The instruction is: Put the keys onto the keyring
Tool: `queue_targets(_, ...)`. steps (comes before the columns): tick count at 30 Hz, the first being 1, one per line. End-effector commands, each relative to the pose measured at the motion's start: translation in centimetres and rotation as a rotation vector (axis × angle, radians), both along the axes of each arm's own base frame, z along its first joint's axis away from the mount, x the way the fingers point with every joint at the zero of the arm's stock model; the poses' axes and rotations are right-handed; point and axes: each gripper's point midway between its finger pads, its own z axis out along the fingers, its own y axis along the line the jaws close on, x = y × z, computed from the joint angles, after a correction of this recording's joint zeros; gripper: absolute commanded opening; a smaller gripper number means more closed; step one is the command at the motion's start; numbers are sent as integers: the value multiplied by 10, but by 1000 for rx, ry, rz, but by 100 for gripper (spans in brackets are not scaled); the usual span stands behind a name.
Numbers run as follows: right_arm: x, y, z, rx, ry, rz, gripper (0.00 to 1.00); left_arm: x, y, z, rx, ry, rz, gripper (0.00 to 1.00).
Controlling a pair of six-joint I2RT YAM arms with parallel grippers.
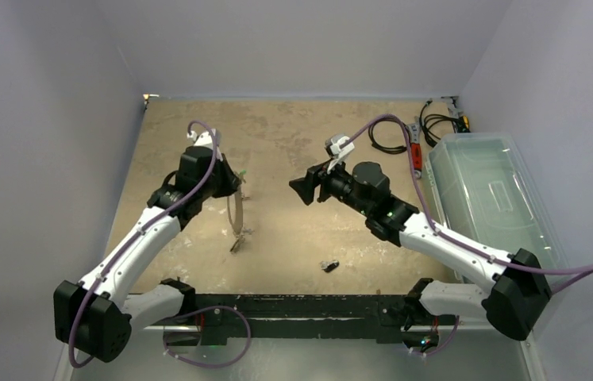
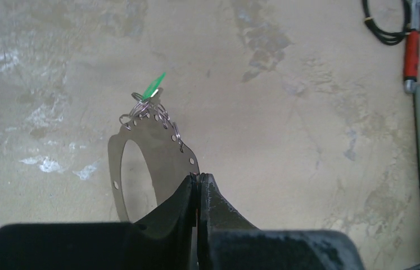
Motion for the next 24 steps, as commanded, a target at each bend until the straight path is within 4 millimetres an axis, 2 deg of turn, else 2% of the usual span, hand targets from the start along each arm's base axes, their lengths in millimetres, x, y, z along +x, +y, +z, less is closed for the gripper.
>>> queue_targets(1,-28,16,63,144,-233,201,70,-3,-3,62,94,-131,-155,0)
queue_targets(5,-58,20,80,177,-336,353,70,-4,-13,95,143,-244,-293,0)
queue_targets(10,-93,18,96,213,-453,508,70,-19,-52,129,44,-416,-540,0)
queue_targets(16,-122,15,104,174,-581,648,69,-53,-77,152,-35,-533,-781,0)
queue_targets(21,-140,20,96,120,-594,802,66,-89,-85,164,-91,-638,-927,0)
queue_targets(24,-144,21,103,81,-618,851,65,-102,-85,167,-105,-684,-964,0)
